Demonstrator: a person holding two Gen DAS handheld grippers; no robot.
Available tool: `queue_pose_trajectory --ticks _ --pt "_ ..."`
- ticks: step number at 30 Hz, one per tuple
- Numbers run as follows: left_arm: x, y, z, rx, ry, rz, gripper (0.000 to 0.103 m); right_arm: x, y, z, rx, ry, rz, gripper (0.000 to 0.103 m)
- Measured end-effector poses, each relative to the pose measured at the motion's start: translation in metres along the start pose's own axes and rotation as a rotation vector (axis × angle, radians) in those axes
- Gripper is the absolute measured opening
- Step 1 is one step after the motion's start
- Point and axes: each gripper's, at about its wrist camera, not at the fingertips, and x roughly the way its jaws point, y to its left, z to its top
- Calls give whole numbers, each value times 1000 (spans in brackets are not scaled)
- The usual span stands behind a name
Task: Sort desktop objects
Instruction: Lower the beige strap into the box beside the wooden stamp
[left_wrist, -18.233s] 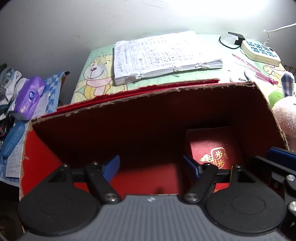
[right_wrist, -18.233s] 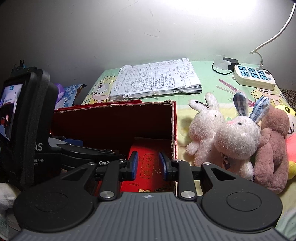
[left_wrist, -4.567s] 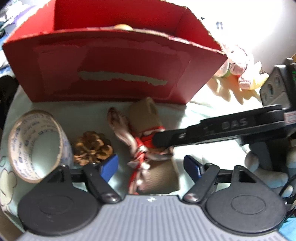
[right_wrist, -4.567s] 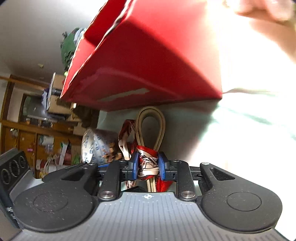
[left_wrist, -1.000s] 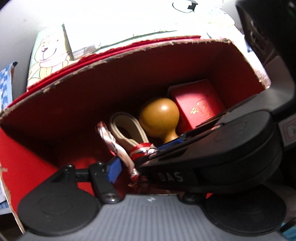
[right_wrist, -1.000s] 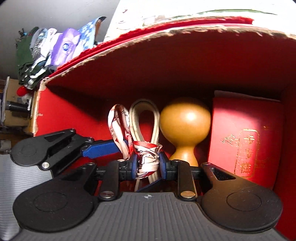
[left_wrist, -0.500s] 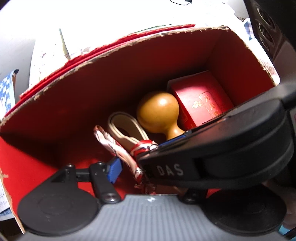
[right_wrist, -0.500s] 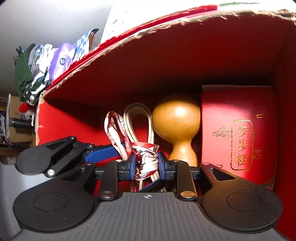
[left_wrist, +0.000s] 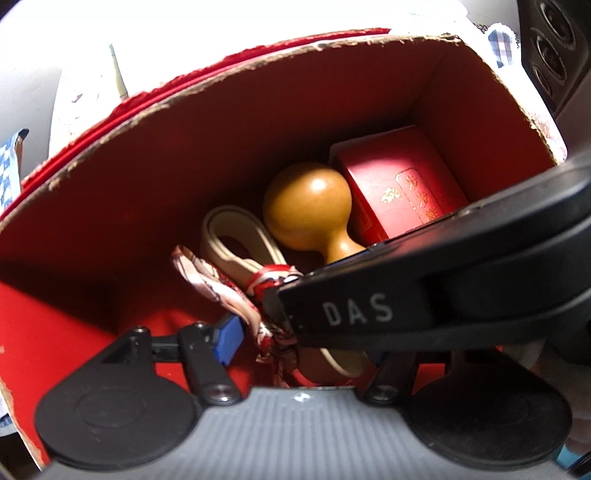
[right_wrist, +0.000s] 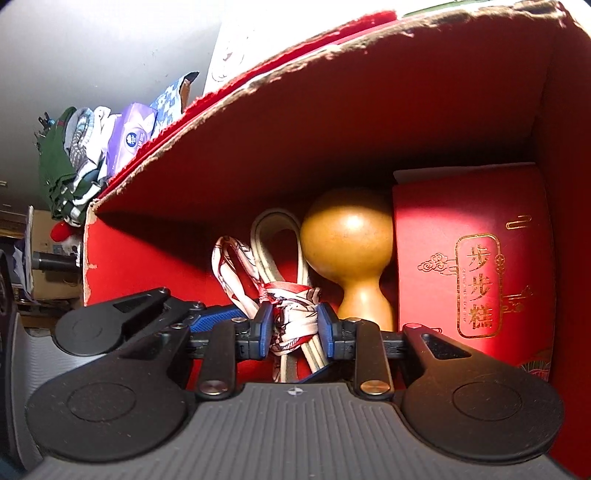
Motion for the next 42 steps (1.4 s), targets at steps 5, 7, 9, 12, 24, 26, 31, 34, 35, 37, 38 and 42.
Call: queue_pose_trajectory --ticks 5,7,9,12,24,26,31,34,35,37,38,42 --pt "0 1 0 2 3 4 66 -1 1 0 2 -30 16 32" --pt "0 2 0 0 3 7 66 -1 3 0 -10 -28 14 32" --pt "-1 2 0 1 0 11 67 0 4 0 -17 -27 11 32" --pt "-1 2 1 2 1 19 67 1 5 2 -18 -24 7 32" --pt "-3 3 0 19 -19 42 64 -2 9 0 -38 -75 -11 32" --pt "-5 3 -1 26 -32 54 60 -3 8 -1 -34 -80 -17 31" --pt "-6 3 -1 35 -45 71 55 -2 7 0 -22 -90 -27 31" --pt "-6 5 0 32 -42 64 54 -2 7 1 -23 -91 -29 30" --pt "-5 6 1 35 -41 62 54 -2 7 1 -23 -92 -31 30" --pt "-6 5 1 45 -43 57 54 -2 7 1 -25 -93 -32 30" --pt "-6 5 1 52 -43 57 54 -2 7 1 -24 -95 -32 30" --pt "-6 1 2 71 -55 52 49 -2 7 0 -22 -104 -31 31"
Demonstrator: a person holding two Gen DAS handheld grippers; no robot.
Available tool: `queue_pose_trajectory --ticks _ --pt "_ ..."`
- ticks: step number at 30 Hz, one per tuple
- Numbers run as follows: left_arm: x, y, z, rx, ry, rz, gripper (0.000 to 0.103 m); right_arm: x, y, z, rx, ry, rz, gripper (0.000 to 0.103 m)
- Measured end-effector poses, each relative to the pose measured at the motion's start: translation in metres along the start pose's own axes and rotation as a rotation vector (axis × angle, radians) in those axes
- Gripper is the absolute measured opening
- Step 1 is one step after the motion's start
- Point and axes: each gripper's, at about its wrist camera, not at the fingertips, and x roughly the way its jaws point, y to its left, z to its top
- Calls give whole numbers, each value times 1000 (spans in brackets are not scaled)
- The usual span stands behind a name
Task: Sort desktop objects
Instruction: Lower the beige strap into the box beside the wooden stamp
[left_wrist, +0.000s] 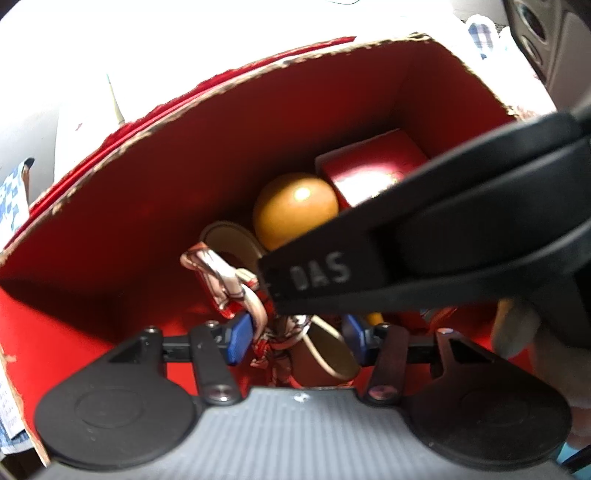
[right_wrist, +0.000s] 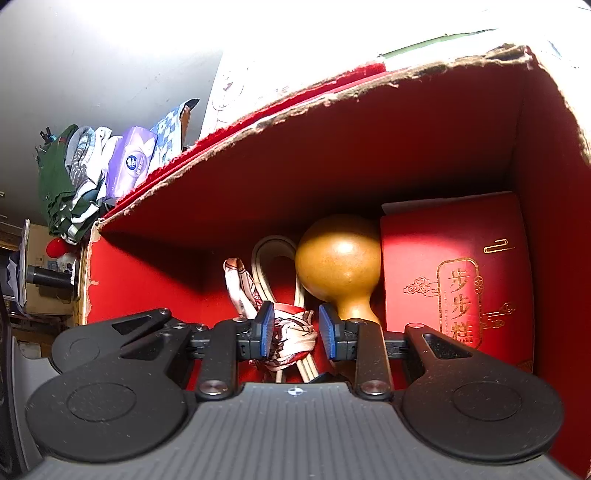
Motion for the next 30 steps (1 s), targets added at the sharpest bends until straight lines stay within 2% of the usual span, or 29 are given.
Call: queue_pose_trajectory --ticks 10,20,30 --pt "2 5 3 -9 -1 -2 50 -1 -1 0 7 -14 4 30" --pt "3 7 4 -15 -8 48 54 0 -1 -1 5 -19 2 30" --pt "6 8 6 -22 -3 66 58 0 -2 -1 -5 -29 0 30"
